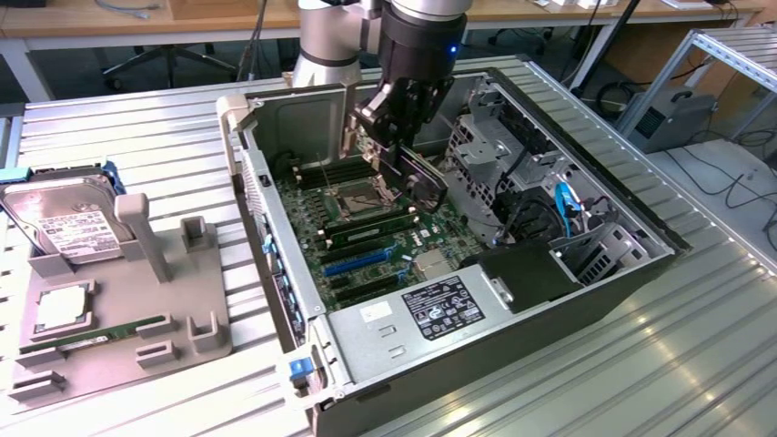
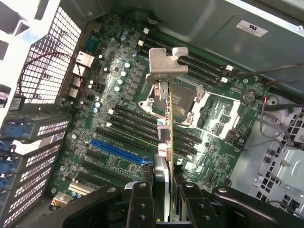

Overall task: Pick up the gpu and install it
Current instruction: 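Insert the gpu into the slot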

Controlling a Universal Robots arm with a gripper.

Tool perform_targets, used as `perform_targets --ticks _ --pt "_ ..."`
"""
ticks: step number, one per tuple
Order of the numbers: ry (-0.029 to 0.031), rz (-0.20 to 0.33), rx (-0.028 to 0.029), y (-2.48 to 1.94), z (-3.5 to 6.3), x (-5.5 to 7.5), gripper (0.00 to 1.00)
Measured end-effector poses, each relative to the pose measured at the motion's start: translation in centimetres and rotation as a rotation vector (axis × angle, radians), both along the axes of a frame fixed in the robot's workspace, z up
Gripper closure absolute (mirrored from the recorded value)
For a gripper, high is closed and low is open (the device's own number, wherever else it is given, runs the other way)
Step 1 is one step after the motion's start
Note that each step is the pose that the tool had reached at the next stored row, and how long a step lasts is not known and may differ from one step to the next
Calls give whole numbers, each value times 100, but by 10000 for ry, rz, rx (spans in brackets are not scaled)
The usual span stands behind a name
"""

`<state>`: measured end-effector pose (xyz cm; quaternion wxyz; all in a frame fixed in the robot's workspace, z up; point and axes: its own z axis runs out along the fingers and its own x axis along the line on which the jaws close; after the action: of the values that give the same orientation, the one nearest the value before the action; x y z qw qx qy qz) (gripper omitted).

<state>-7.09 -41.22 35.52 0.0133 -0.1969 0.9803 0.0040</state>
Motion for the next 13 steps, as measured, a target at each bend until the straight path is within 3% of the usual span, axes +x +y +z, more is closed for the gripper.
perform_targets --ticks 13 --pt "0 223 1 0 -2 0 73"
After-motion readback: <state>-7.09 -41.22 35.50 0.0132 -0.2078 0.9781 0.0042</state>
